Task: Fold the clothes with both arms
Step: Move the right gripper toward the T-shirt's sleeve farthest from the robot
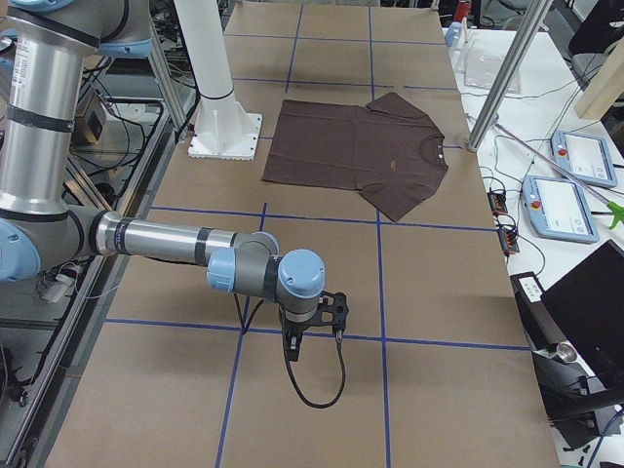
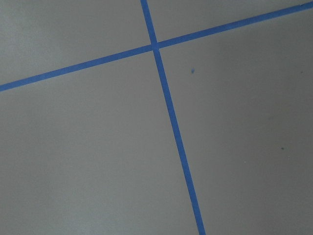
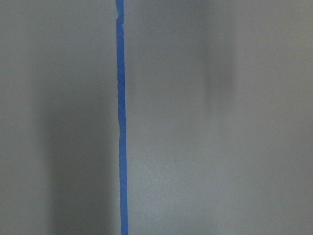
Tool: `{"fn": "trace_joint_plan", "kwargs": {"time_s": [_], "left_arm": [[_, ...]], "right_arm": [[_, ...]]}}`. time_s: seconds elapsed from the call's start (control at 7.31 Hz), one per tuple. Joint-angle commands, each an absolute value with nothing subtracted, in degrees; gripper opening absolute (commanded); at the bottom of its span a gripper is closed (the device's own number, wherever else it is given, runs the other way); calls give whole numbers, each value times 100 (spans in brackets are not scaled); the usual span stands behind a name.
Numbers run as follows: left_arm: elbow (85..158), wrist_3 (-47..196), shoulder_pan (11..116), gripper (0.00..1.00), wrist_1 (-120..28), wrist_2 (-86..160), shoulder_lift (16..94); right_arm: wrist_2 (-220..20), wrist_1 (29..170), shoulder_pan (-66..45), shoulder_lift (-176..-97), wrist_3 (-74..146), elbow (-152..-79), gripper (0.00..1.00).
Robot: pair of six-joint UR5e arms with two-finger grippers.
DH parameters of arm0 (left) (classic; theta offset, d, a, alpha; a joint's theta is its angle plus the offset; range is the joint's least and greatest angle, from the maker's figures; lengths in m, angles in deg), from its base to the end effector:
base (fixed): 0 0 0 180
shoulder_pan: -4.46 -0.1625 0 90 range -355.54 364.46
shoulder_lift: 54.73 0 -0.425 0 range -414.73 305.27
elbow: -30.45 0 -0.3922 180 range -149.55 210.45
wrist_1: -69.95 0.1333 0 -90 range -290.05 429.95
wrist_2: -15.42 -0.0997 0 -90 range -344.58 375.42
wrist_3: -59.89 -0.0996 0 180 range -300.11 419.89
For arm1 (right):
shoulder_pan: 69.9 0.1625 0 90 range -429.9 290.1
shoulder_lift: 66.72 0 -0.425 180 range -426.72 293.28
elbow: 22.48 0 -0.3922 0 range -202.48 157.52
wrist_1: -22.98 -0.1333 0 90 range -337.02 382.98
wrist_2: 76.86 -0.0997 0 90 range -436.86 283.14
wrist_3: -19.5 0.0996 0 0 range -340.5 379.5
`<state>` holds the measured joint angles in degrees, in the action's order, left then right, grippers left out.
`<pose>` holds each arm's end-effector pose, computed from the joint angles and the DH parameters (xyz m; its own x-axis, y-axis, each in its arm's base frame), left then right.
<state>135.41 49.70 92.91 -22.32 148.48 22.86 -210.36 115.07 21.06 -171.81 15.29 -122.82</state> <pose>-0.0543 -0.4076 0.6243 0.7126 0.2521 -0.6548 -0.1555 0.9667 0.2031 0.0709 -0.3695 0.6889 0.7232 0.0210 0.6904 0.0366 0.9970 -0.0686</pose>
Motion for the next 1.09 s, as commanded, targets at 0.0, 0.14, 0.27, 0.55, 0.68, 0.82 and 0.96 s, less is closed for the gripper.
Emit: {"fn": "trace_joint_plan", "kwargs": {"time_s": [0.0,0.14,0.27,0.55,0.68,0.82,0.96], "left_arm": [[13583,4970,9288,100,-2224,14857,2279],[13574,4970,9288,100,-2233,14849,2279],[13618,4961,9288,100,-2259,14840,2297],[13548,4970,9279,100,-3413,14787,2323],[13513,5004,9279,100,-4046,14796,2393],[13261,5005,9297,100,-4862,14805,2794],[13171,5014,9288,100,-5287,14857,2780]], "right_arm": [[-21036,11508,2106,-17184,1529,-12285,100],[-21045,11508,2106,-17184,1555,-12285,100],[-21062,11500,2106,-17184,1564,-12285,100],[-21509,10530,2097,-17175,1590,-12251,100],[-21589,10054,2097,-17157,1607,-12268,100],[-21538,9406,2097,-17088,1590,-12277,100],[-21589,8973,2106,-16930,1895,-12294,100]]}}
